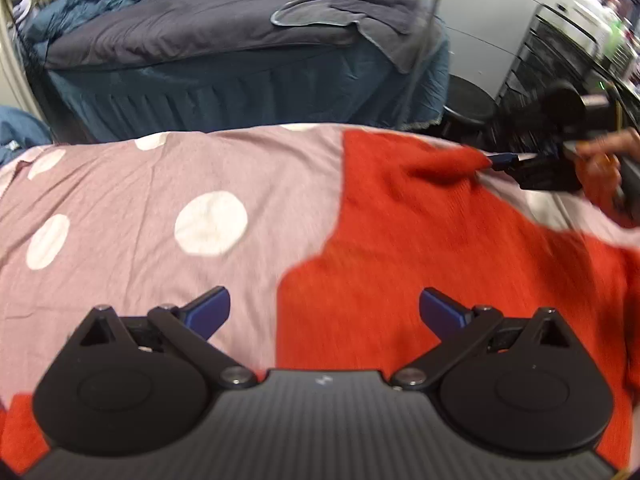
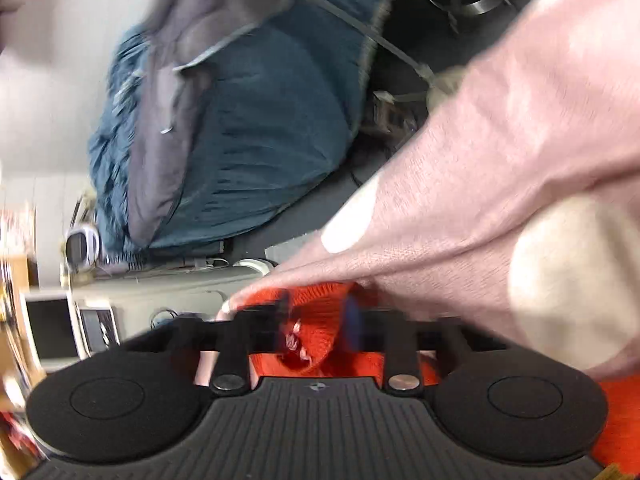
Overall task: Fold small clothes
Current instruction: 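Pull the sweater collar with the right gripper to straighten the body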
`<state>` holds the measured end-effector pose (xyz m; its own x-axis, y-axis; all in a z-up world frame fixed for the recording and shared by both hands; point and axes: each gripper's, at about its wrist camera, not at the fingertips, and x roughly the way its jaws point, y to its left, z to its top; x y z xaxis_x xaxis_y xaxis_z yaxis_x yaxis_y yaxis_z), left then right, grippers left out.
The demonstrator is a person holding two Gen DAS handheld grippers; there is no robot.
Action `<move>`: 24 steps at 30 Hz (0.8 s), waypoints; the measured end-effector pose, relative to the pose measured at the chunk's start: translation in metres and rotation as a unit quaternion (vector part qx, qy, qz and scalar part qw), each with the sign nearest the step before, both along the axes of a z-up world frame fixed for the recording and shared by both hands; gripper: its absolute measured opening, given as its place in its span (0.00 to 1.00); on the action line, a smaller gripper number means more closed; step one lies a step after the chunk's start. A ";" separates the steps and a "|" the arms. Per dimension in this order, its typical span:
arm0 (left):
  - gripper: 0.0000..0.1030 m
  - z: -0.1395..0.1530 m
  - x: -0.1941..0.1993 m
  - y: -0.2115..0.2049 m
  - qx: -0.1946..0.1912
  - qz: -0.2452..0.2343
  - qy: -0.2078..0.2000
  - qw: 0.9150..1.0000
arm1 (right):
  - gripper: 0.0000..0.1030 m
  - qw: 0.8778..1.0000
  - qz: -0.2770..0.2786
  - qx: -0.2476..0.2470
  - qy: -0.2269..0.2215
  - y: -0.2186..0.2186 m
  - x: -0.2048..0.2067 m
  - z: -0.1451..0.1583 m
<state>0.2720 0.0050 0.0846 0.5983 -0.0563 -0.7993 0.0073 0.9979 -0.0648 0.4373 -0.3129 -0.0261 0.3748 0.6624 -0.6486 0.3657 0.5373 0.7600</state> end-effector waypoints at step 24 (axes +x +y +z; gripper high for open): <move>1.00 0.006 0.007 0.025 -0.038 0.044 -0.003 0.998 | 0.04 0.766 0.508 -0.235 -0.315 0.058 -0.153 0.060</move>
<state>0.2788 0.0298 0.0910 0.6091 -0.0631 -0.7906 -0.0795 0.9869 -0.1400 0.2839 -0.2545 0.0335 0.1560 0.5689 -0.8075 -0.7833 0.5693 0.2497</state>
